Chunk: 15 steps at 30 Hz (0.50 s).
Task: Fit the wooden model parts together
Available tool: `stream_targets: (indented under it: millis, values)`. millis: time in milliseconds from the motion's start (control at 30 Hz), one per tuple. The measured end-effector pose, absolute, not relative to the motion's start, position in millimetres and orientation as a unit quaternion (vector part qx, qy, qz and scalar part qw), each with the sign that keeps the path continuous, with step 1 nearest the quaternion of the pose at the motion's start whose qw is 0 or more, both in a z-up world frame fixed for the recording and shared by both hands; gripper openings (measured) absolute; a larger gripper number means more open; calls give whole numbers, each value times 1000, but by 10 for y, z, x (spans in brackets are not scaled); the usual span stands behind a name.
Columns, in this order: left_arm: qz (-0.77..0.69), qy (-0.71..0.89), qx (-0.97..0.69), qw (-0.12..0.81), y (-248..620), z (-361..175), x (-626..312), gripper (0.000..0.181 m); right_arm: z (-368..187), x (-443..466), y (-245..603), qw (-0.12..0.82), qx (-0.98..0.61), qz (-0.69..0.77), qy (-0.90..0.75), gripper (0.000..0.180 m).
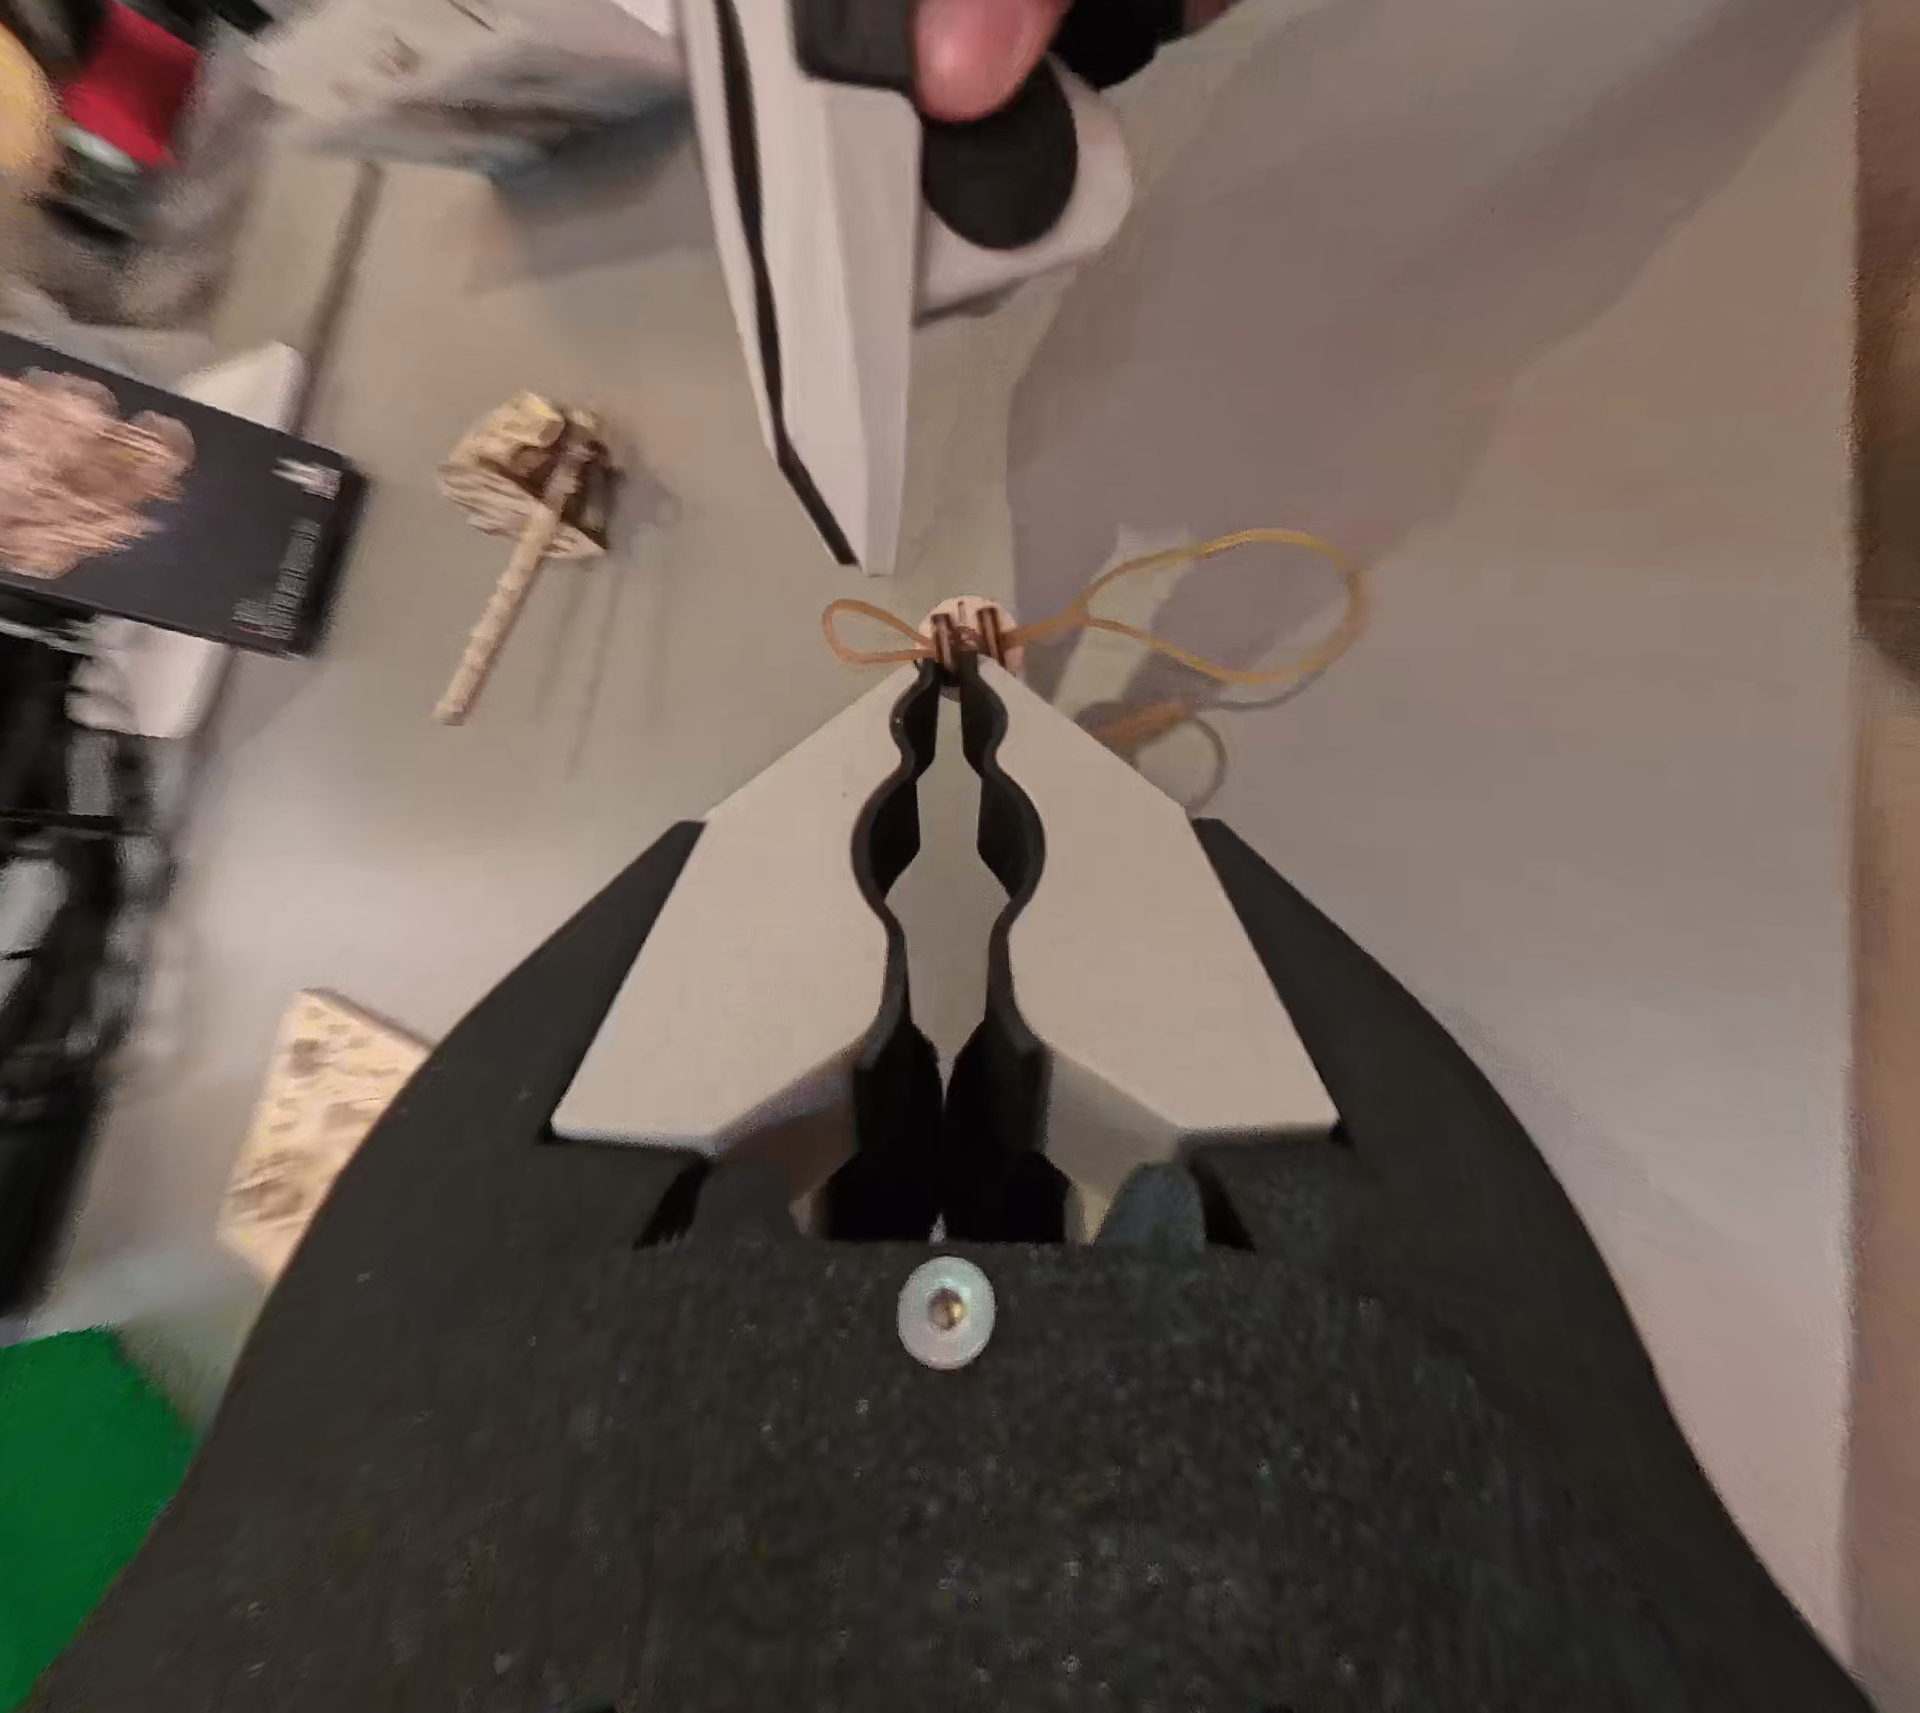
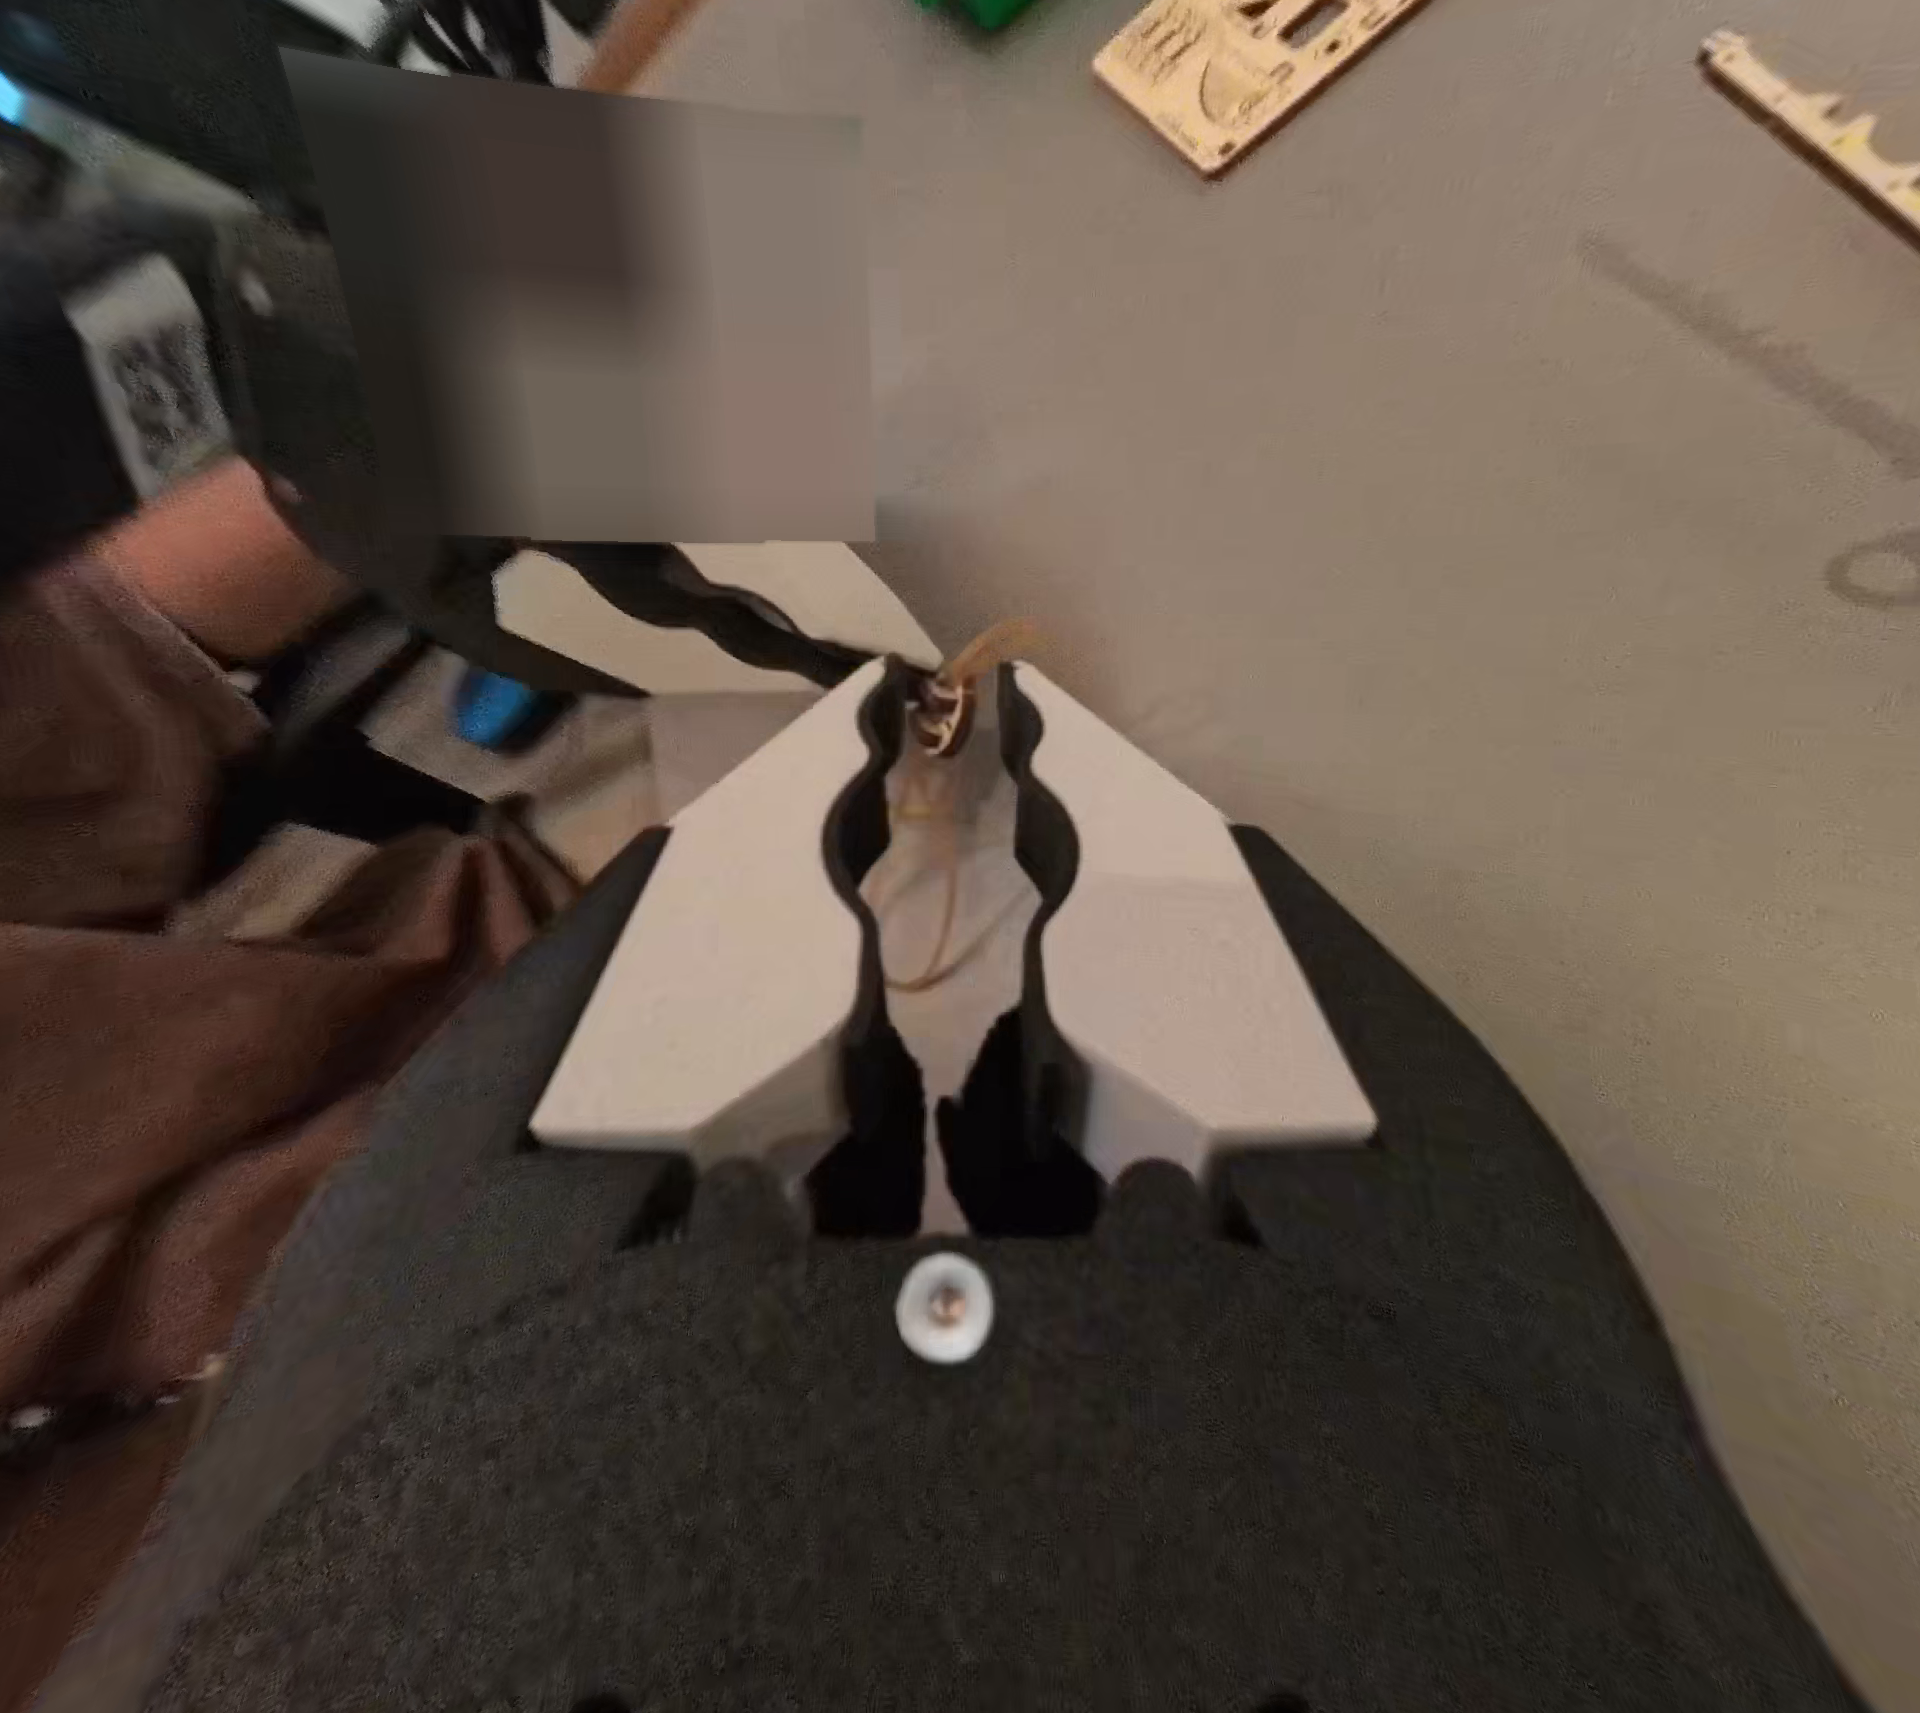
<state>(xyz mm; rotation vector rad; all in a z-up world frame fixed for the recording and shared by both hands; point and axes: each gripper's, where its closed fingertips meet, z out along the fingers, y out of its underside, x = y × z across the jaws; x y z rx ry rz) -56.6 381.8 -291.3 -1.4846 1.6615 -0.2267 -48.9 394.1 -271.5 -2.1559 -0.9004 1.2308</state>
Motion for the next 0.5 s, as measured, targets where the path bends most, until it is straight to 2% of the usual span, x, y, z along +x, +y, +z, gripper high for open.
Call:
stream_targets:
  millis: [67,133,300,500]
  values:
    - [-45,669,-566,479,3850,-2778,-529,2,-2549,-463,3955,231,-768,534,-268,29]
    - [-15,664,-542,515,3854,-2643,-491,2,-2558,-442,3884,210,-755,562,-264,29]
    - [-10,652,-533,539,3854,-2502,-429,2,-2529,-455,3861,238,-735,565,-290,12]
    - [-6,650,-530,545,3883,-2507,-440,2,-2514,-476,3867,247,-725,572,-294,8]
